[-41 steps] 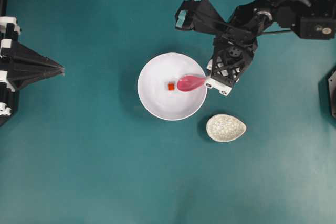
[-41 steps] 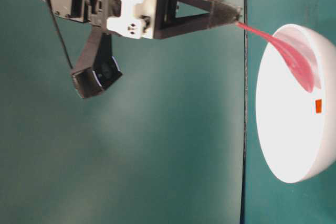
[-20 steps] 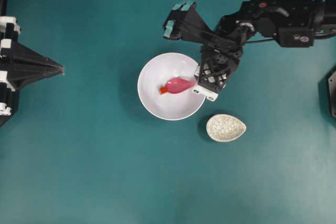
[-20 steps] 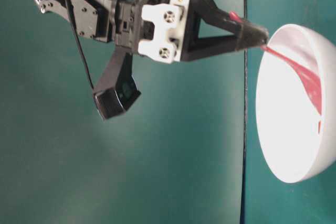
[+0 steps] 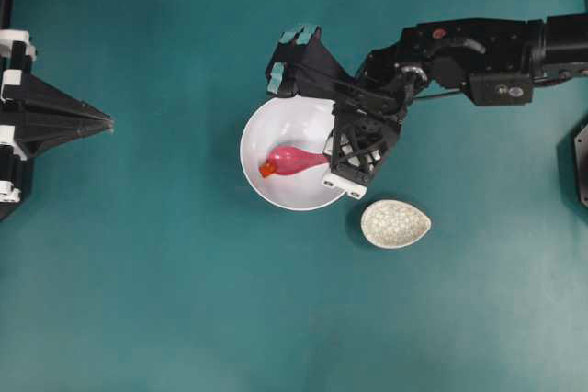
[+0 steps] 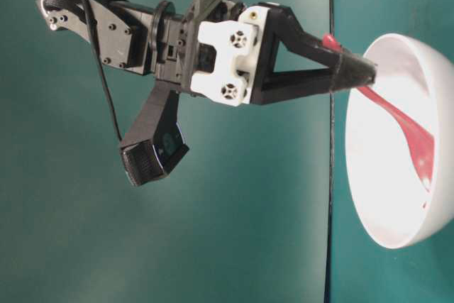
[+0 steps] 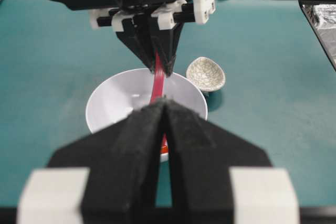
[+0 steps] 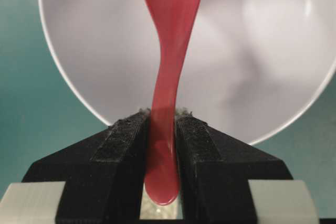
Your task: Grip the spoon and scoop the red block from the bowl with right arm.
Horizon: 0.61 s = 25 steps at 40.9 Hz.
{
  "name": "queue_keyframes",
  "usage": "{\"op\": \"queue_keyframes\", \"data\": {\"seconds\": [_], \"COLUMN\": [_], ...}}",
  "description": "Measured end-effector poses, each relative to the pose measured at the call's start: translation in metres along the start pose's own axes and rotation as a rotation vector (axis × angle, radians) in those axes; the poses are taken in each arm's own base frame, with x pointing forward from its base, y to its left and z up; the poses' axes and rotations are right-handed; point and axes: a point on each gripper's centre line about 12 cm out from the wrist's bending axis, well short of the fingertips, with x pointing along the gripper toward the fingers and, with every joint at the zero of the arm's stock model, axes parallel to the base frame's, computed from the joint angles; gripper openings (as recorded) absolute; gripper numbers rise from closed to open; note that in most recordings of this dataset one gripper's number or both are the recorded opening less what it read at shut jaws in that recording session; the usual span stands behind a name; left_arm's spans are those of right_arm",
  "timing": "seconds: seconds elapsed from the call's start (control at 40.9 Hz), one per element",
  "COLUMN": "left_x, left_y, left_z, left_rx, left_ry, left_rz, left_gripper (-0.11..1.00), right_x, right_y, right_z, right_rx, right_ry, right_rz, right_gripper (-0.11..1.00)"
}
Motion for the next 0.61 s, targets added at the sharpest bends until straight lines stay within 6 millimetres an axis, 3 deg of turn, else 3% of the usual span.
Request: {"op": "queue_keyframes", "data": {"seconds": [0.366,0.611], "left_x": [0.000,0.000], "left_y": [0.000,0.000], "left_z": [0.000,0.000], "left_rx": [-0.006,-0.017], "left_ry": [0.002,0.003], "left_rz": [0.000,0.000], "left_gripper": [0.00,0.00], "right_x": [0.000,-0.013], "right_y": [0.012,0.017], "right_z": [0.005,0.009], "right_rx": [-0.021,-0.009], "right_ry": [-0.060,-0.116], "right_rz": [0.017,0.030], "right_gripper": [0.21,0.20]}}
